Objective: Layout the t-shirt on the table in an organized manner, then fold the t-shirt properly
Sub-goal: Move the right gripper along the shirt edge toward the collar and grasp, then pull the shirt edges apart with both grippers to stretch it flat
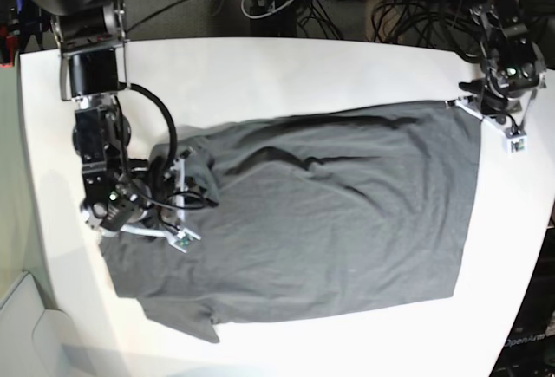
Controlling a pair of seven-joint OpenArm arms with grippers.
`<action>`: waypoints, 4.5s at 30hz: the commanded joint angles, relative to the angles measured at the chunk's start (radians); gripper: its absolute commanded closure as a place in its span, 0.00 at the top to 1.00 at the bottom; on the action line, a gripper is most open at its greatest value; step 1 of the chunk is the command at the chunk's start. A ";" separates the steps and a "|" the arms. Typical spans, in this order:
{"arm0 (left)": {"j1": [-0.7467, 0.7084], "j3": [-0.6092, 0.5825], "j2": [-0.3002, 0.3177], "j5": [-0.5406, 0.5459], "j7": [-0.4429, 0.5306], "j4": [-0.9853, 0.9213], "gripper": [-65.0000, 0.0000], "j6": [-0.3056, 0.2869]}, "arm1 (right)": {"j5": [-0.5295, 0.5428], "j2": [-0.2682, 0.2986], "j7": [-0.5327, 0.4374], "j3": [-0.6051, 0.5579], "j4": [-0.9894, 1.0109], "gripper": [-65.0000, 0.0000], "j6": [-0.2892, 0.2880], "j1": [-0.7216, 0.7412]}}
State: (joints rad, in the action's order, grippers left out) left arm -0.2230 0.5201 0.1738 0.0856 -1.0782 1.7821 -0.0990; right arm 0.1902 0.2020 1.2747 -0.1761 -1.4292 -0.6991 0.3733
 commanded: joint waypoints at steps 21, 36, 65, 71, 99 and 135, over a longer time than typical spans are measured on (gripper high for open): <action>-0.059 0.010 0.011 0.000 0.016 0.019 0.02 0.002 | 0.009 -0.003 -0.166 0.244 -0.025 0.63 0.001 -0.156; -0.080 0.012 0.013 0.000 0.022 0.017 0.02 0.002 | 0.015 -0.028 -0.163 0.249 0.107 0.00 0.001 -0.168; 0.021 0.001 0.049 0.000 0.022 -0.005 0.02 0.000 | 0.009 -0.243 0.018 0.249 -0.586 0.00 0.001 -0.764; 0.050 0.001 0.051 0.000 0.022 0.006 0.02 0.000 | 0.005 -0.238 0.020 0.250 -0.586 0.03 0.001 -0.813; 0.056 0.002 0.042 0.000 0.100 -0.008 0.75 0.000 | 0.009 -0.031 0.122 0.505 -0.555 0.54 0.001 -0.569; 0.072 0.001 0.048 -0.002 0.238 -0.252 0.76 0.000 | 0.009 -0.109 0.122 0.511 -0.335 0.00 0.001 -0.483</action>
State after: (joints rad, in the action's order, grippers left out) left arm -0.1593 0.5209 0.2123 0.0856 -0.8532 1.5173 -0.1017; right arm 0.1993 0.0822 1.3933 0.3309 -1.7485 -0.6987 -0.1158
